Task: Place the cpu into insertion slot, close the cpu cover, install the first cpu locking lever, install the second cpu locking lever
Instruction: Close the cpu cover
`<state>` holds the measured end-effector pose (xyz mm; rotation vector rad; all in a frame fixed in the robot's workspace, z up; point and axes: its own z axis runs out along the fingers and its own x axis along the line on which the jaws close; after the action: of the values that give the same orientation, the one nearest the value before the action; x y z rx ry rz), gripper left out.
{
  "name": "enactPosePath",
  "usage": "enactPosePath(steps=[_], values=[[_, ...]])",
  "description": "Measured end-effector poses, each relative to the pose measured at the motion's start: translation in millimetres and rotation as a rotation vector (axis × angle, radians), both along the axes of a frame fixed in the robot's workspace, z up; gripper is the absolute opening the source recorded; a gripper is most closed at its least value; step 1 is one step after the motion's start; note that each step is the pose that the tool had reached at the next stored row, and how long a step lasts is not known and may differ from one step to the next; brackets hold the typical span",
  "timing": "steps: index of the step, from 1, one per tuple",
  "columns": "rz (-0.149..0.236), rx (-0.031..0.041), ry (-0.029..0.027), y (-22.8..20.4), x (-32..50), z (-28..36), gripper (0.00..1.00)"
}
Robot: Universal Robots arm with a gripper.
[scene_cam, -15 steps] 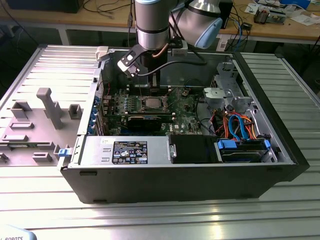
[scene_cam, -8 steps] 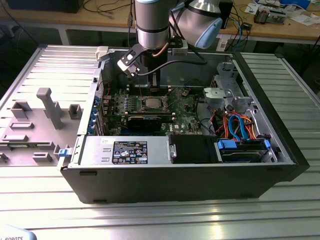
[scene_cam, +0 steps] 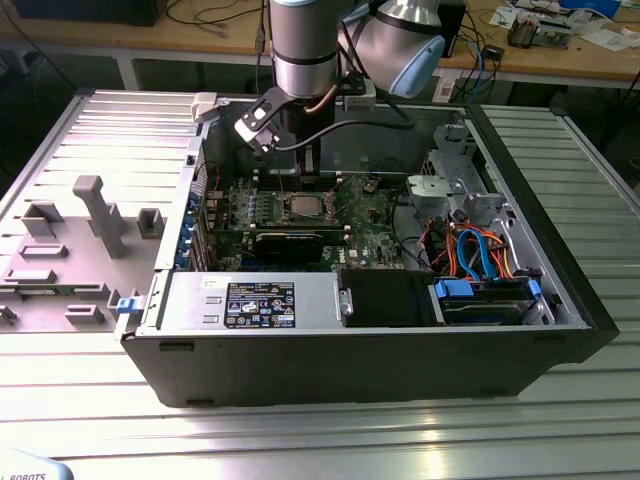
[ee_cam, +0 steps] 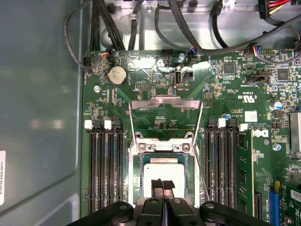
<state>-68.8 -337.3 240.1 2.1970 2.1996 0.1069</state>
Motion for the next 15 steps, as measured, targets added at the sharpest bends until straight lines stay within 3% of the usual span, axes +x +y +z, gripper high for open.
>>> enactPosePath(steps=[3,7,15], values=[[0.000,0.0003,-0.0002,0.1,0.0,3.5,0.11],[0.000,0.0000,-0.0003,0.3,0.0,13.0,0.11],[0.000,0.0001,-0.0005,0.3,0.1,20.5,0.11]])
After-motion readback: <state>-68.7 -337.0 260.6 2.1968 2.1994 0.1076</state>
